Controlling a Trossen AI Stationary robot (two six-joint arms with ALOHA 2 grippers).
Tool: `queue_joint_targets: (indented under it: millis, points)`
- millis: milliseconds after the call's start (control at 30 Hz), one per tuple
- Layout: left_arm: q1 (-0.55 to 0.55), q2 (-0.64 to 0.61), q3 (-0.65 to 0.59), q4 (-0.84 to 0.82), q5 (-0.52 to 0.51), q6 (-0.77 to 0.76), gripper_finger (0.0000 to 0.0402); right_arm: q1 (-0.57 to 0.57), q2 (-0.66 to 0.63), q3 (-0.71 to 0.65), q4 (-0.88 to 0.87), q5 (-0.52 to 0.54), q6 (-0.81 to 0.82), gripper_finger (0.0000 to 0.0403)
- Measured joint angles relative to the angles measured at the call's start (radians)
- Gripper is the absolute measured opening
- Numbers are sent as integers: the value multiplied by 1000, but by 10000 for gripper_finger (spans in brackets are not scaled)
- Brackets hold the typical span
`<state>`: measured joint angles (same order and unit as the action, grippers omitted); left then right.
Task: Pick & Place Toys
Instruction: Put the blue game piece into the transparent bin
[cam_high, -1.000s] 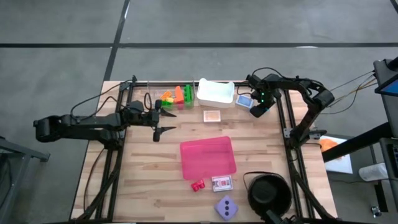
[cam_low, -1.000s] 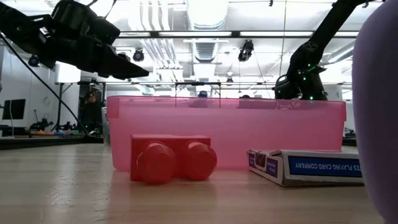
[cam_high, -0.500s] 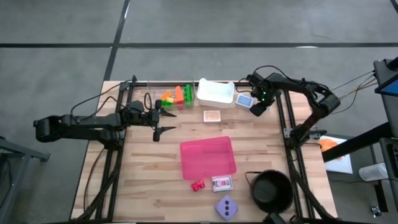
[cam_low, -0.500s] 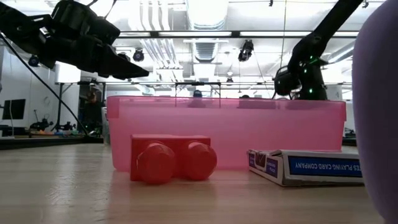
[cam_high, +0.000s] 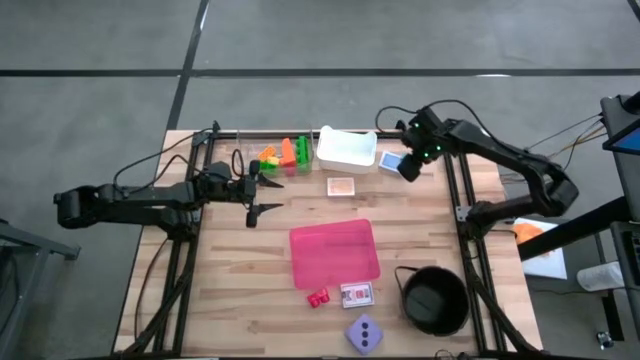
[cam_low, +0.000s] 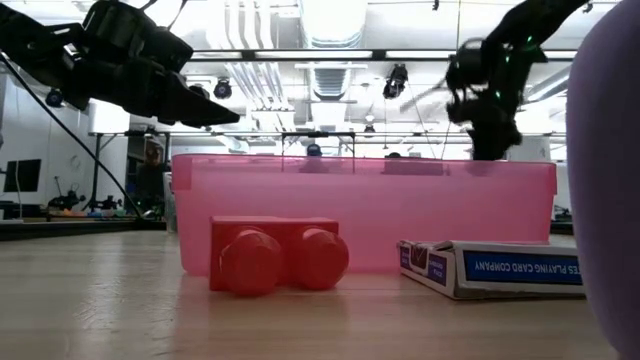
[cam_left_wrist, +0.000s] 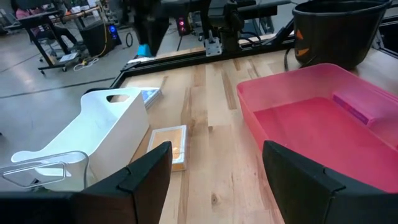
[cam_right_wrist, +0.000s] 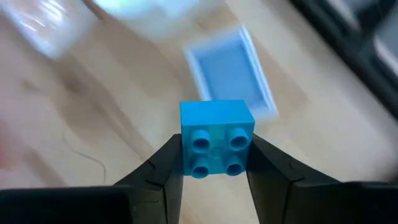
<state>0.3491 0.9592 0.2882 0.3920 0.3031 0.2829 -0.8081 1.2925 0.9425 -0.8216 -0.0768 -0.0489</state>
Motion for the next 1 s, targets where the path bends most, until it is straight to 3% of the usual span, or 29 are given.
queue_joint_targets:
  millis: [333,700,1000]
  points:
    - [0,0,0,0,0,0,255,196,-14,-75,509,-142,32,132]
    - [0,0,0,5,0,8,255,380,199,-166,1237,-153,53,132]
    - [0,-8,0,9,-30,31,255,392,456,44,1302,-153,91,132]
